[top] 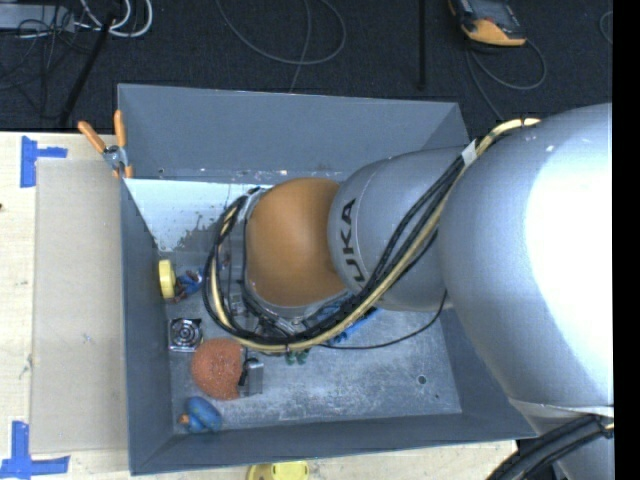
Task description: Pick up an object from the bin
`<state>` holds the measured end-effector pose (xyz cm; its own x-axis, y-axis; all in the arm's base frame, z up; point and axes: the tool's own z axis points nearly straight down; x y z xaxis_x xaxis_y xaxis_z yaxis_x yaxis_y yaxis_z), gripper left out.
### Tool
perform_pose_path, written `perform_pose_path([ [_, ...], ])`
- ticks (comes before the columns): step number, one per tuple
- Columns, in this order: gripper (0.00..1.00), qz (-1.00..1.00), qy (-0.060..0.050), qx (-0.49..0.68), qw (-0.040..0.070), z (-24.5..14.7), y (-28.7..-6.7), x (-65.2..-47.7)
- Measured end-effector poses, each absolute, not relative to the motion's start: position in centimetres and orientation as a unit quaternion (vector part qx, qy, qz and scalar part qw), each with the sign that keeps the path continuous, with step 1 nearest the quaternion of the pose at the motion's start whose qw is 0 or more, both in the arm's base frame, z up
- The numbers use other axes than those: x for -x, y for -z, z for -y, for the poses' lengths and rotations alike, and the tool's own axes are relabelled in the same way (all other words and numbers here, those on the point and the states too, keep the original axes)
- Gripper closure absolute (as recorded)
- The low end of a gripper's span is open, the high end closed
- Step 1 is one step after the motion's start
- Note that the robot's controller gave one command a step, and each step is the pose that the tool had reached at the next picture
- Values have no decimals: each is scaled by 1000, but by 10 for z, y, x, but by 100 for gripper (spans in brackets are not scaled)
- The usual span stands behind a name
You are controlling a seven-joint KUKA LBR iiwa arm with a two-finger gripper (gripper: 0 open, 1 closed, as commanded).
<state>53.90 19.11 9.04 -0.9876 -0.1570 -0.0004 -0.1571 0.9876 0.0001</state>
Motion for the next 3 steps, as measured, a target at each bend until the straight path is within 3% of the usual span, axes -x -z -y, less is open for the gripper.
perform_pose_path([
  [1, 100, -999, 0, 43, -1, -194, -72, -544],
  [2, 100, -999, 0, 42, -1, -194, -72, -544],
  [3, 100, -999, -1, 47, 3, -179, -265, -529],
])
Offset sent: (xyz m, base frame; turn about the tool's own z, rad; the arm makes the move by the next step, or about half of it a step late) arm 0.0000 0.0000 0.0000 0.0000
